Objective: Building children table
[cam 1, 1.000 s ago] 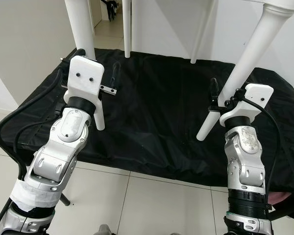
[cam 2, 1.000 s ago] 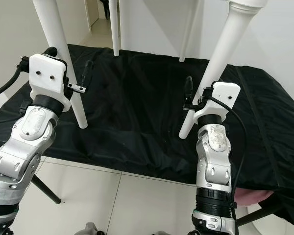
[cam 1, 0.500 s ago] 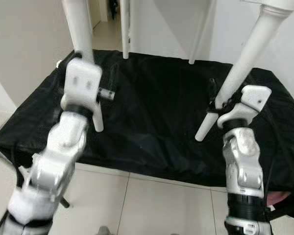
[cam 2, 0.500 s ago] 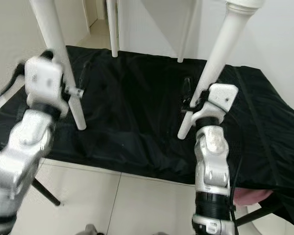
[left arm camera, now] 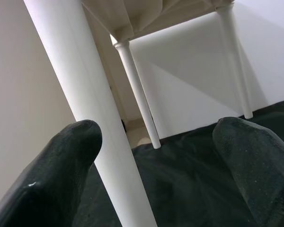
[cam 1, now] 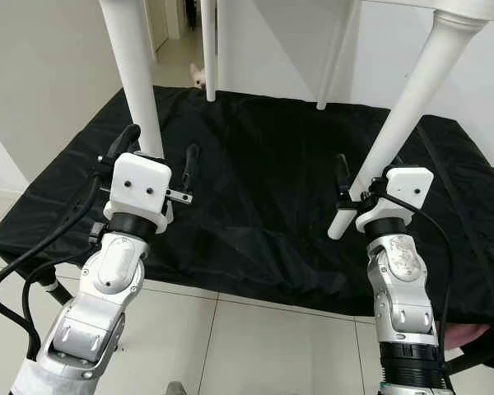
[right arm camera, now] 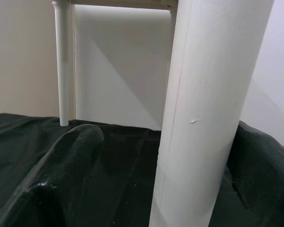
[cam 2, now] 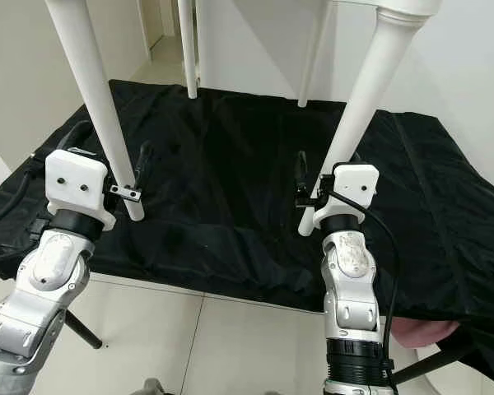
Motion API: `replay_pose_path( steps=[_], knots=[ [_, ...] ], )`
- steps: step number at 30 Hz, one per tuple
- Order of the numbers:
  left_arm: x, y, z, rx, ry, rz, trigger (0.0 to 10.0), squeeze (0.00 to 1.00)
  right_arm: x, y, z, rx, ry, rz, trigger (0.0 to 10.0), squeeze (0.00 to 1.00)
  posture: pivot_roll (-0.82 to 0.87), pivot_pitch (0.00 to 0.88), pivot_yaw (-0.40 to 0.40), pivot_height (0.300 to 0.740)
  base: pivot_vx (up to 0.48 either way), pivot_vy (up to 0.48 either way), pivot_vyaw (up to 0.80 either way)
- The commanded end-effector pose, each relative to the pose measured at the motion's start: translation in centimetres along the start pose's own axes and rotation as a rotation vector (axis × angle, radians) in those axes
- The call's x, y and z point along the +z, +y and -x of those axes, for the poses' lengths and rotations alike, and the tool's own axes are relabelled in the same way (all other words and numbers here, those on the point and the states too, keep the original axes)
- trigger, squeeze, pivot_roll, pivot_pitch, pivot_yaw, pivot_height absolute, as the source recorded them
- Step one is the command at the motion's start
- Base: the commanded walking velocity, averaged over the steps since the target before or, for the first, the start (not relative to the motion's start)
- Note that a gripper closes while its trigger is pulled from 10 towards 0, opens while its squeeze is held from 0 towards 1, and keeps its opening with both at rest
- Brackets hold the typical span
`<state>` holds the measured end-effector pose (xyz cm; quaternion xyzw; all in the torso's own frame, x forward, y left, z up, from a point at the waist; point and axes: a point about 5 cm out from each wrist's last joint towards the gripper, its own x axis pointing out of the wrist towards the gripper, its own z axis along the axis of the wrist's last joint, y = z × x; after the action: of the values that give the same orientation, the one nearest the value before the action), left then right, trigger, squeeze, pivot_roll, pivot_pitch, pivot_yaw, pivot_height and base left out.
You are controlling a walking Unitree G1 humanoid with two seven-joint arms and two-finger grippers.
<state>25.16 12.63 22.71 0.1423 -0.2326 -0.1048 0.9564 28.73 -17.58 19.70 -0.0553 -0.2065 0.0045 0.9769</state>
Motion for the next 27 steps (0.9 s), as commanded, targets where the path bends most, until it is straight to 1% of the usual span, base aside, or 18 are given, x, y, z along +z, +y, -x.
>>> replay_pose_path(
  steps=[1, 2, 3, 4, 9, 10, 27],
  knots=[
    [-1.0, -1.1, 1.3, -0.044, 0.02, -0.009, 10.0, 0.0, -1.7, 0.6, 1.3, 0.068, 0.05, 0.023, 10.0, 0.0, 0.02, 0.0, 0.0, 0.74, 0.0, 0.0, 0.0],
    [-1.4, -1.4, 1.6, -0.061, 0.032, -0.01, 10.0, 0.0, -2.1, 0.8, 1.5, 0.086, 0.064, 0.022, 10.0, 0.0, 0.02, 0.0, 0.0, 0.74, 0.0, 0.0, 0.0],
    [-1.4, -1.4, 1.6, -0.061, 0.032, -0.01, 10.0, 0.0, -2.1, 0.8, 1.5, 0.086, 0.064, 0.022, 10.0, 0.0, 0.02, 0.0, 0.0, 0.74, 0.0, 0.0, 0.0],
    [-2.0, -1.7, 2.1, -0.077, 0.057, -0.003, 10.0, 0.0, -2.6, 0.9, 2.0, 0.107, 0.085, 0.024, 10.0, 0.0, 0.02, 0.0, 0.0, 0.74, 0.0, 0.0, 0.0],
    [-2.4, -1.9, 2.5, -0.091, 0.077, 0.013, 10.0, 0.0, -3.1, 0.8, 2.4, 0.109, 0.104, 0.029, 10.0, 0.0, 0.02, 0.0, 0.0, 0.74, 0.0, 0.0, 0.0],
    [-2.4, -2.0, 2.6, -0.093, 0.076, 0.02, 10.0, 0.0, -3.2, 0.8, 2.5, 0.107, 0.108, 0.032, 10.0, 0.0, 0.02, 0.0, -0.125, 0.74, 0.0, 0.0, 0.0],
    [-2.4, -2.0, 2.6, -0.093, 0.076, 0.02, 10.0, 0.0, -3.2, 0.8, 2.5, 0.107, 0.108, 0.032, 10.0, 0.0, 0.02, 0.0, -0.125, 0.74, 0.0, 0.0, 0.0]
  ],
)
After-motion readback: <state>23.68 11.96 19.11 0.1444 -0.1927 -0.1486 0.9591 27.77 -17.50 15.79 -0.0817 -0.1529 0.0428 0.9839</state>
